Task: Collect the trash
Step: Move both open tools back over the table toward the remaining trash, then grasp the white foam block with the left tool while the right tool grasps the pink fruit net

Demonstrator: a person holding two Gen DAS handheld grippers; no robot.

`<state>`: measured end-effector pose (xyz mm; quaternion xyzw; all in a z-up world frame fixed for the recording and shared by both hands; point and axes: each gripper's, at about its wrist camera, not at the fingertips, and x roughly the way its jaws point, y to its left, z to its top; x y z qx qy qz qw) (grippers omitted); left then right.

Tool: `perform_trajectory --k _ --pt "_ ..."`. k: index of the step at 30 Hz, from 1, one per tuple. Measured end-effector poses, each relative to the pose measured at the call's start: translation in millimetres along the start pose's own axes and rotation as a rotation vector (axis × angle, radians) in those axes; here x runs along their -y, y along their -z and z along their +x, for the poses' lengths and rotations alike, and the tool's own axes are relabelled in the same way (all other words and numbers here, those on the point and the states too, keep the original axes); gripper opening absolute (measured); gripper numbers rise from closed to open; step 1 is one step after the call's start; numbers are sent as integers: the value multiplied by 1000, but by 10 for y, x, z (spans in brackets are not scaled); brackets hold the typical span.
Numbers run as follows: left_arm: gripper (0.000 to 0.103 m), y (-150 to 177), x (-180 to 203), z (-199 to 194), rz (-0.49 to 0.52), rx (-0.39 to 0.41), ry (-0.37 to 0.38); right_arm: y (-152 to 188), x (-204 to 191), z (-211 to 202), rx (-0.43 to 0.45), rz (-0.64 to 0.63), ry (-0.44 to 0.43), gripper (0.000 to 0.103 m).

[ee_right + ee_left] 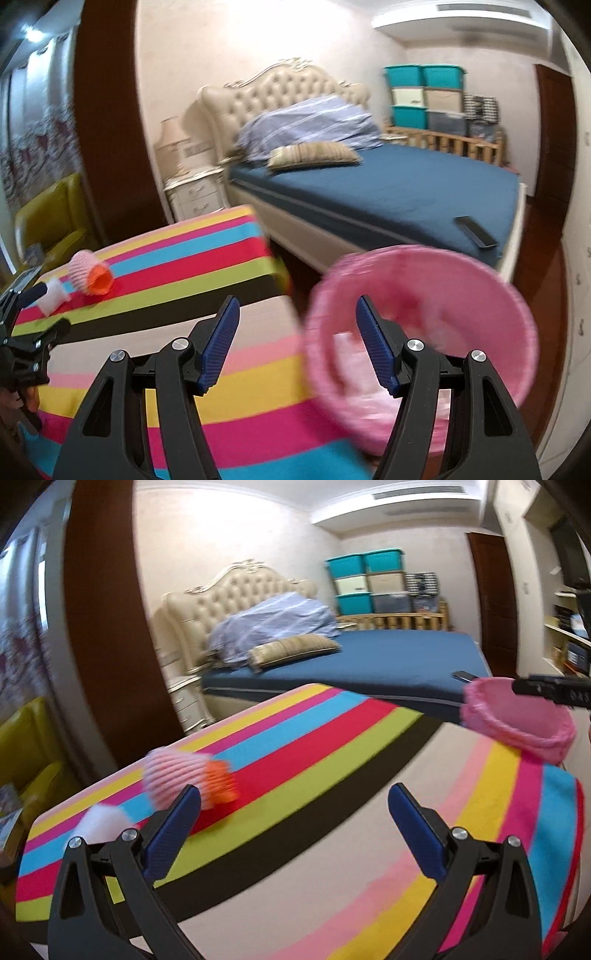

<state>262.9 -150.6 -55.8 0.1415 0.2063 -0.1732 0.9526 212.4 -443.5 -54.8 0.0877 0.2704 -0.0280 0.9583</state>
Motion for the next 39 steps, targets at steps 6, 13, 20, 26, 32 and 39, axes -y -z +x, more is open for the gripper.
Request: perform_trajectory --k 6,13,20,26,32,39 --pt "98 66 -619 -89 -56 -13 -101 26 -698 267 -56 -69 -103 64" --pt "98 220 -1376 -147 -128 -56 -214 38 -1497 511 -120 -183 -208 66" --pt "98 306 -2099 -68 -202 -114 -278 51 -2009 562 -132 -262 -278 66" --pt "97 393 -2300 283 -204 -190 -230 92 -2326 594 -150 -313 -318 66" --pt "83 393 -2356 496 -226 -251 -131 34 -2556 683 -155 -336 -344 68" --pt "32 408 -2333 543 -241 -270 -101 -32 -2849 921 -173 -346 -354 68"
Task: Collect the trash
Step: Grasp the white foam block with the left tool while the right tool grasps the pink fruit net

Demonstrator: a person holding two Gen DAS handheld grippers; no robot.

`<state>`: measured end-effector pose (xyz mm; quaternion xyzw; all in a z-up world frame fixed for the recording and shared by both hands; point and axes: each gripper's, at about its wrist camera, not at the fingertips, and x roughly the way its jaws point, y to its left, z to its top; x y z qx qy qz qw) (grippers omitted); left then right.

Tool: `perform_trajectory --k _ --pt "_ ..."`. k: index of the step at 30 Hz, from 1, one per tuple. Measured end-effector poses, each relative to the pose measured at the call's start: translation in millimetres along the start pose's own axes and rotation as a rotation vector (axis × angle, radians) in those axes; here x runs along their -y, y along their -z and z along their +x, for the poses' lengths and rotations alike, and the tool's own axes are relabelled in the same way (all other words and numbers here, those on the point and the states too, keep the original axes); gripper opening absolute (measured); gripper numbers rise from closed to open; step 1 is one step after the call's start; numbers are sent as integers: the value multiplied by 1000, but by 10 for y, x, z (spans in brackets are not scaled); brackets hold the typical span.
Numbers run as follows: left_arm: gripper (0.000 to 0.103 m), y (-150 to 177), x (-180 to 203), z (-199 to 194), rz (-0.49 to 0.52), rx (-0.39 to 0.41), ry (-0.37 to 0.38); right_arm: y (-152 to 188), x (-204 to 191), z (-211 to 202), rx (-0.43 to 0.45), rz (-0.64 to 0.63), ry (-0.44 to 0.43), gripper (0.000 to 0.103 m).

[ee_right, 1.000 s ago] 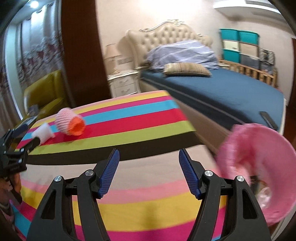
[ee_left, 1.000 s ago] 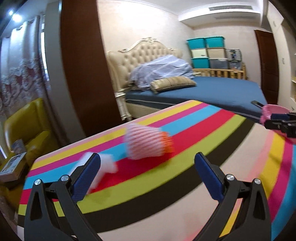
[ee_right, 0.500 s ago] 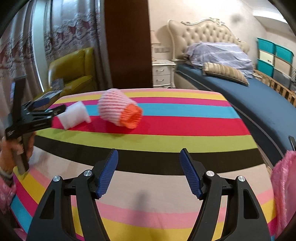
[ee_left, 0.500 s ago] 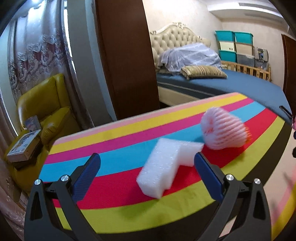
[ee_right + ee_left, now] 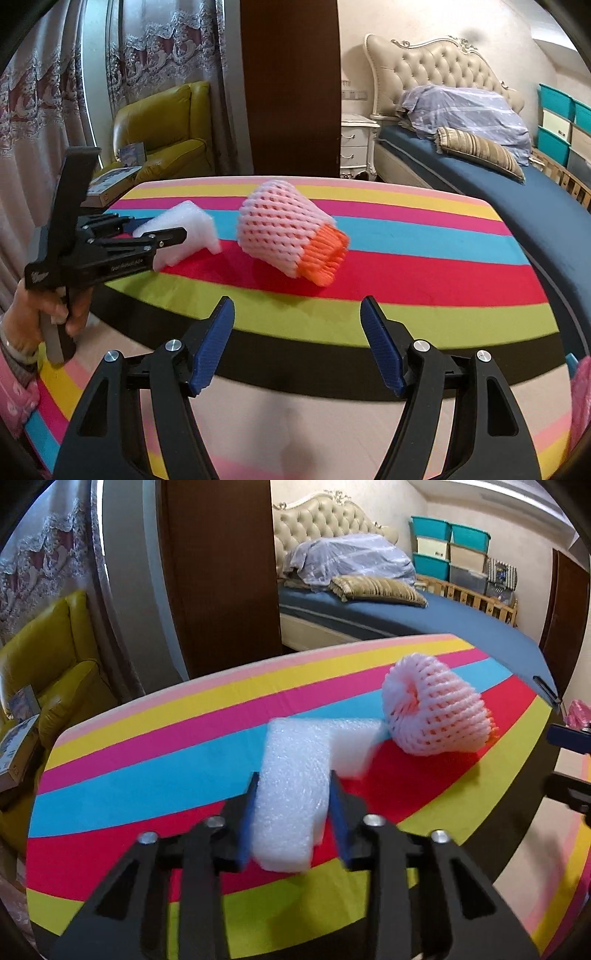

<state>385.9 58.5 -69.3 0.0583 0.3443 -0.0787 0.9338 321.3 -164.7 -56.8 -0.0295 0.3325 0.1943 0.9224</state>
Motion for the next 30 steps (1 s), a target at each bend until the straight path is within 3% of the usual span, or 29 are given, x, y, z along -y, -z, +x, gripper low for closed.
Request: perform_trajectory --k 5,10,23,30 --pt "32 75 -139 -259 -102 107 -84 -133 -153 168 -5 -21 4 68" --pt "32 127 -227 -431 -165 181 -104 -308 -370 382 -4 -73 29 68" --pt "32 177 -295 -468 -210 185 -79 -531 -465 921 -70 -96 134 67" --pt "32 173 -283 -459 -204 182 -76 -533 -323 1045 -87 -88 152 60"
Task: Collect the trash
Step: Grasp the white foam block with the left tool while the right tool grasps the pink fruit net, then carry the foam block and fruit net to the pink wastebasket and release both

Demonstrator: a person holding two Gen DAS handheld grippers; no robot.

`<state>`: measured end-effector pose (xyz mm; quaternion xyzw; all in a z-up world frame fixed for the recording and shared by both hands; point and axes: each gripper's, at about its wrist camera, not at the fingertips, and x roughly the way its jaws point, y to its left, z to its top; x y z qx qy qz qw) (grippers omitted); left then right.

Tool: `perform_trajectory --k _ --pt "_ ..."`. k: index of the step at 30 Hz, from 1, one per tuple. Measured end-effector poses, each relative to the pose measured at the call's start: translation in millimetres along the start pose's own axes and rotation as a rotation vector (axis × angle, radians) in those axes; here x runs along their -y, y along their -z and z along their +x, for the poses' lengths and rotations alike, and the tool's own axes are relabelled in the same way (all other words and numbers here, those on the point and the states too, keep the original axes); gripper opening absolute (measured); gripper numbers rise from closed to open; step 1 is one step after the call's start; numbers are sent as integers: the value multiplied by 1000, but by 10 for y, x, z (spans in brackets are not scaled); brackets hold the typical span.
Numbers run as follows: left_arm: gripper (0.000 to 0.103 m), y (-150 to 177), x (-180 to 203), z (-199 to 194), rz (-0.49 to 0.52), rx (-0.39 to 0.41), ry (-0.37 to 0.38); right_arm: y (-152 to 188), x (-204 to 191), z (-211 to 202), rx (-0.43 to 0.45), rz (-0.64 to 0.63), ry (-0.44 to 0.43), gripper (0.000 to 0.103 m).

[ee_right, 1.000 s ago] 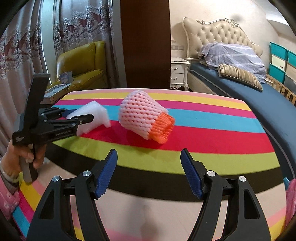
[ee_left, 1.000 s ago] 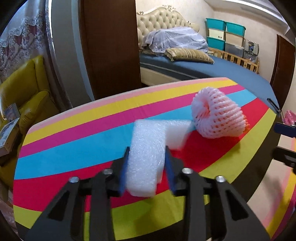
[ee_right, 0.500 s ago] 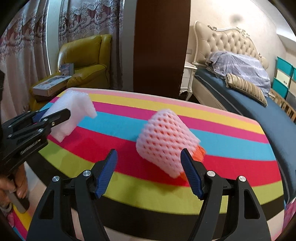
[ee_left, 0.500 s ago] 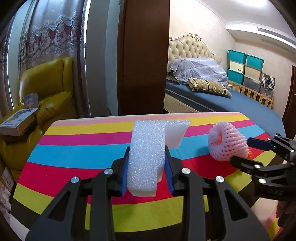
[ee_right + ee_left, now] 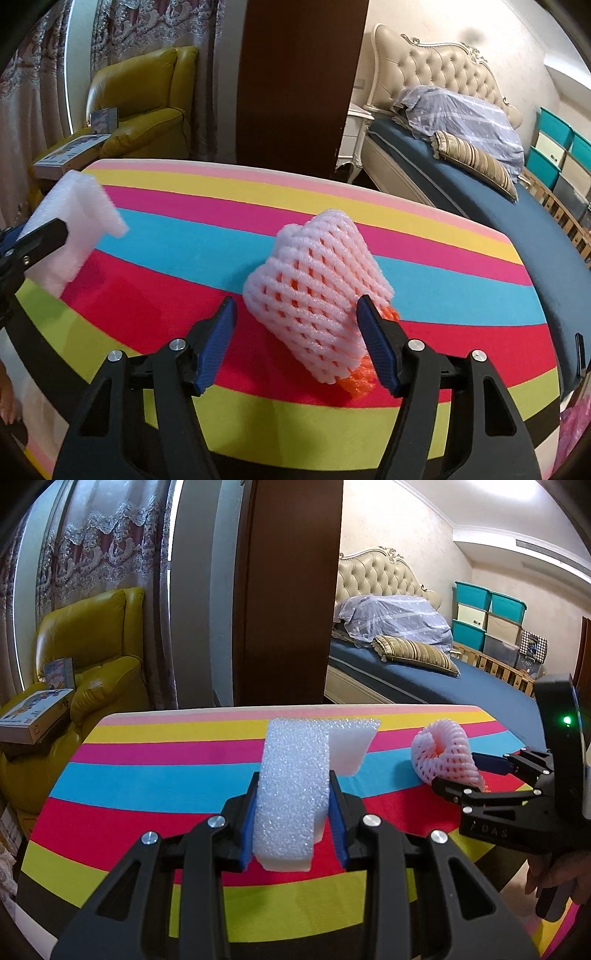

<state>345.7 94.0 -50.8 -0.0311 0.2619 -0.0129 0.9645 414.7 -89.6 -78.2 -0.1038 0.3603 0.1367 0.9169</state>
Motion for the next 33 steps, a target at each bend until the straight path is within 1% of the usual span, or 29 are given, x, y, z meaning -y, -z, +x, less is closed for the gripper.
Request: perform_trajectory --k 2,4,5,6,8,13,21,29,33 --pt "32 0 -3 1 1 -2 0 -1 4 21 1 -8 4 57" --pt "32 -1 -7 3 -3 -5 3 22 -3 12 6 -31 16 48" --pt "32 -4 -13 6 -7 -7 4 38 -3 -8 12 -36 21 40" --pt "33 -4 -28 16 -10 -9 4 47 0 -48 26 -35 17 37" --pt "33 -11 -47 25 -21 -13 8 66 23 -151 52 -27 3 34" --pt "33 1 -64 14 -30 -15 9 154 40 -427 92 -38 -19 33" --pt "33 11 -4 -45 -7 11 3 380 51 -726 111 -19 -33 33" --pt "33 18 70 -64 31 33 0 608 100 -981 124 -7 -51 34" --pt "33 28 171 -73 70 35 -10 666 164 -1079 133 9 -59 33"
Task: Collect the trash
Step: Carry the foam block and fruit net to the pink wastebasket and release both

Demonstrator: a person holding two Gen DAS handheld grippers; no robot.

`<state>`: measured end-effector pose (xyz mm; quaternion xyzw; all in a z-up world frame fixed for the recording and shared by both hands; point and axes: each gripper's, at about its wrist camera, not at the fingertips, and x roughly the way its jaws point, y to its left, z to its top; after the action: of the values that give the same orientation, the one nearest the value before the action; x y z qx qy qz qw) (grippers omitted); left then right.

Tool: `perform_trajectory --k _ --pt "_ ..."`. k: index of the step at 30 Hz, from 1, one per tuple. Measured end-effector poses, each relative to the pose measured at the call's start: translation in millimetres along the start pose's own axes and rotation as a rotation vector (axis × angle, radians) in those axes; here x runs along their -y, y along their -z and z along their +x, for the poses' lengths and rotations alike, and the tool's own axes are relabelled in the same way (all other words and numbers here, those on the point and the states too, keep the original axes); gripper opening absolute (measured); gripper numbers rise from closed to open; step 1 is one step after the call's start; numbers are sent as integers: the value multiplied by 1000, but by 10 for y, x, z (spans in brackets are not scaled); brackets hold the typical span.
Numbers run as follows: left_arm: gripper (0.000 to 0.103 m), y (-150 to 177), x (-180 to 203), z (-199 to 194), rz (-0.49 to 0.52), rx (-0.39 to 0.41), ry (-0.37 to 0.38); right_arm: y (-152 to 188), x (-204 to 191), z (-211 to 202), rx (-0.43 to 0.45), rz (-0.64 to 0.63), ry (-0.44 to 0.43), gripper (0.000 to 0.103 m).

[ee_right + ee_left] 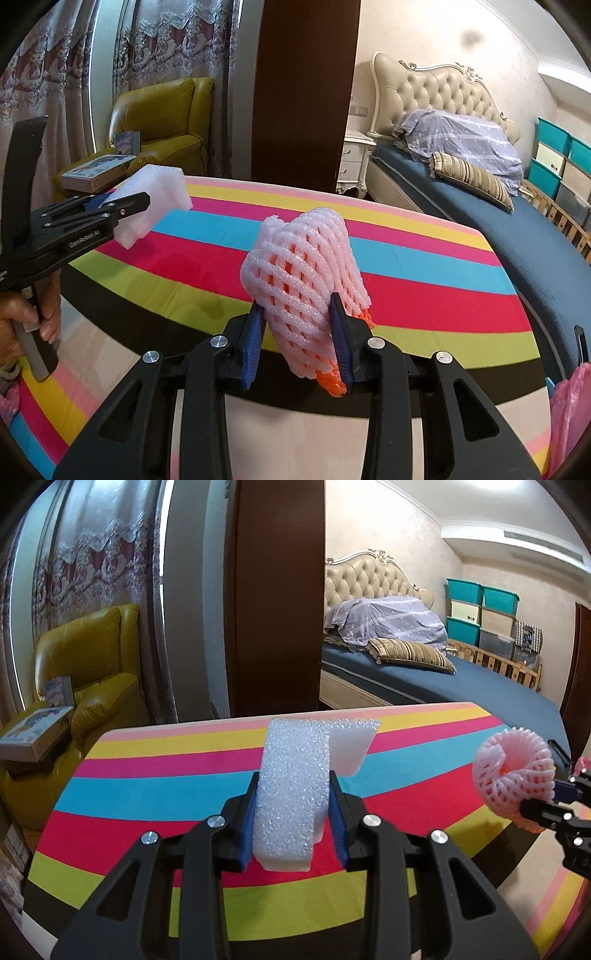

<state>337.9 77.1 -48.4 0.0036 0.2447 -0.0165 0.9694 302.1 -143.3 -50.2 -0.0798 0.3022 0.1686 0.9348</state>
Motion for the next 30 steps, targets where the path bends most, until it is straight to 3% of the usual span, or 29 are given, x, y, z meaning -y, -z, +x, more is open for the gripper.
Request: perform_trajectory --k 5,11,21,30 --pt "33 5 204 -42 42 -16 5 23 59 -122 25 29 -4 34" --pt "33 54 510 -335 121 17 18 57 142 -273 60 56 -2 34" --pt "33 193 807 -646 85 17 59 208 293 -449 81 95 -16 34" --pt "33 232 1246 -676 135 14 118 332 564 -628 105 142 15 34"
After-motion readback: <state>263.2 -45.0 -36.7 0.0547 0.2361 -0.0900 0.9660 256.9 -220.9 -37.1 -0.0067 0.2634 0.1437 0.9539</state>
